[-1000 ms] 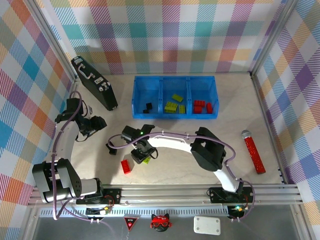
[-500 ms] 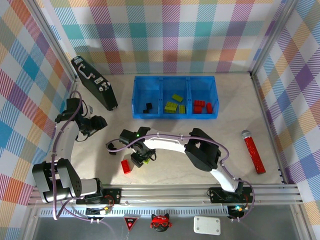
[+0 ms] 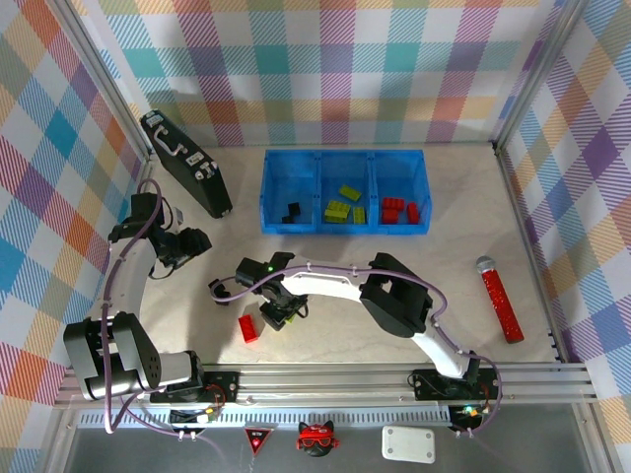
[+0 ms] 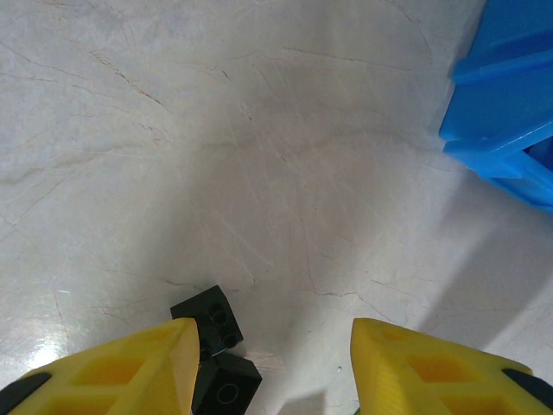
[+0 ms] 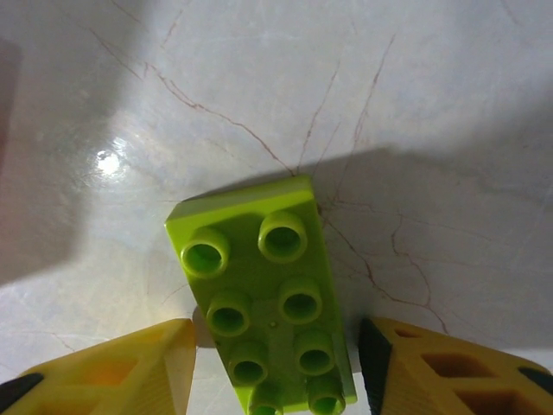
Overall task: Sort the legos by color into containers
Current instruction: Pick up the lego from the bottom-center of the table.
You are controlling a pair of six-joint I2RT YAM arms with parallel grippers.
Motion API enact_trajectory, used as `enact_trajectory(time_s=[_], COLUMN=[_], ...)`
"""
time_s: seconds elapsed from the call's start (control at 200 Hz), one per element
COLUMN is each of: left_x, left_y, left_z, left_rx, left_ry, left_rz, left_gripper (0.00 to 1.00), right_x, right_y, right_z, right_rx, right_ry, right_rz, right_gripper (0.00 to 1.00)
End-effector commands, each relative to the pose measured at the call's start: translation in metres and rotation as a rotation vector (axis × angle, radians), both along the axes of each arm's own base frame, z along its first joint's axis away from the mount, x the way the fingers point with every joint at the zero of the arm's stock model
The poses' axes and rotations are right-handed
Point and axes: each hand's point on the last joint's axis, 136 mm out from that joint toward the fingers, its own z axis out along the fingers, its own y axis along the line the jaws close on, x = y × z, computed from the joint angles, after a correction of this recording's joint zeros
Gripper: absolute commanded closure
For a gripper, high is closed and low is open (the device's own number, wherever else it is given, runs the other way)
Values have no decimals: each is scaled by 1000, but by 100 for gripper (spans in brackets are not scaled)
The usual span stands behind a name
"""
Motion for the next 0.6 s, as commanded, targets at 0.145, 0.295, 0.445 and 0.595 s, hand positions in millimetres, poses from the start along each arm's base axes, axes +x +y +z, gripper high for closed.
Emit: enact_trajectory(time_s=[0.145, 0.295, 0.445, 0.595], left_x=[-1, 0, 0, 1], left_y=[4, 3, 2, 2], left_z=[2, 3, 5, 5], left_rx=[10, 6, 8, 7], left_ry=[-18, -26, -33, -36], left_rz=[-2, -6, -9, -9], left_gripper=[50, 50, 50, 50], right_x=[-4, -2, 1, 5], right_y=[-3, -3, -5, -4], right_z=[-4, 2, 13, 29], right_rx=[-23, -12, -2, 28], right_ry=[7, -2, -29, -55], right_rz=[-2, -27, -41, -58], right_gripper=[54, 59, 61, 61])
